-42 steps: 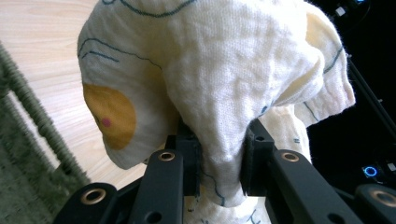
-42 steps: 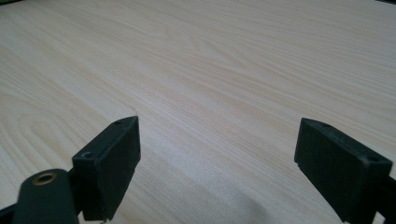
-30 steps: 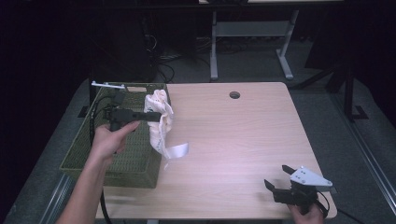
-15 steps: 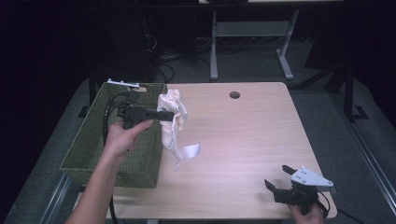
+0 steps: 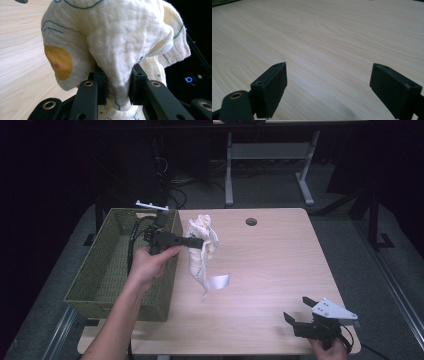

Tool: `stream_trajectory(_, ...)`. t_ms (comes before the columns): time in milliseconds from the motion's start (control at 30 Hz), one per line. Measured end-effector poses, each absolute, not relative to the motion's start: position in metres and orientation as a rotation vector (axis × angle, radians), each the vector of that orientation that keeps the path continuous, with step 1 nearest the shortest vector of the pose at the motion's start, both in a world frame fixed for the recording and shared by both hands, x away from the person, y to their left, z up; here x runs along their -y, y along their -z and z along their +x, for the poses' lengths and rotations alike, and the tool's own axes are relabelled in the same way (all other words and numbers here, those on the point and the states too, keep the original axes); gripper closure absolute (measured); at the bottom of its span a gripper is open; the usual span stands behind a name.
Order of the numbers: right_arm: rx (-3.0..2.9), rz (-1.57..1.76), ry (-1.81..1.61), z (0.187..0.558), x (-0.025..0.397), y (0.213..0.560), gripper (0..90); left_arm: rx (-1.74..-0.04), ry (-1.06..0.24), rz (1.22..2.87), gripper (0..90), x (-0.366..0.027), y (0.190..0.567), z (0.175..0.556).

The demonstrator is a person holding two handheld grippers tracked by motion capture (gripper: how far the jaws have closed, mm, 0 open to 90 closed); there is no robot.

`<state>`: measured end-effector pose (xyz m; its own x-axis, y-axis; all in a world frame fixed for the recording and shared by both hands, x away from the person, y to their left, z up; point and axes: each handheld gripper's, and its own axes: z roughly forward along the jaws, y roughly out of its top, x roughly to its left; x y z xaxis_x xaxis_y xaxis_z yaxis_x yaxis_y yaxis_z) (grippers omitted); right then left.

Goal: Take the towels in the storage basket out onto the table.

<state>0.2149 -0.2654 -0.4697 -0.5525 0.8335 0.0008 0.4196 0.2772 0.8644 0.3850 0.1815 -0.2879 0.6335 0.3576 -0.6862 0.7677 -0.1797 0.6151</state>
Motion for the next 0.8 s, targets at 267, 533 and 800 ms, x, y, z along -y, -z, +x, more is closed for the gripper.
stream_trajectory(267,-2.094,1.125,-1.209,0.215,0.266,0.469,13.9,-0.906,0.477,1.803,72.2,-0.158,0.291,0.389)
stream_trajectory(533,-2.097,1.123,-1.214,0.215,0.266,0.468,13.9,-0.912,0.465,1.855,72.3,-0.131,0.305,0.395)
stream_trajectory(800,-2.093,1.119,-1.218,0.215,0.265,0.468,13.9,-0.947,0.406,1.924,71.5,-0.106,0.322,0.397)
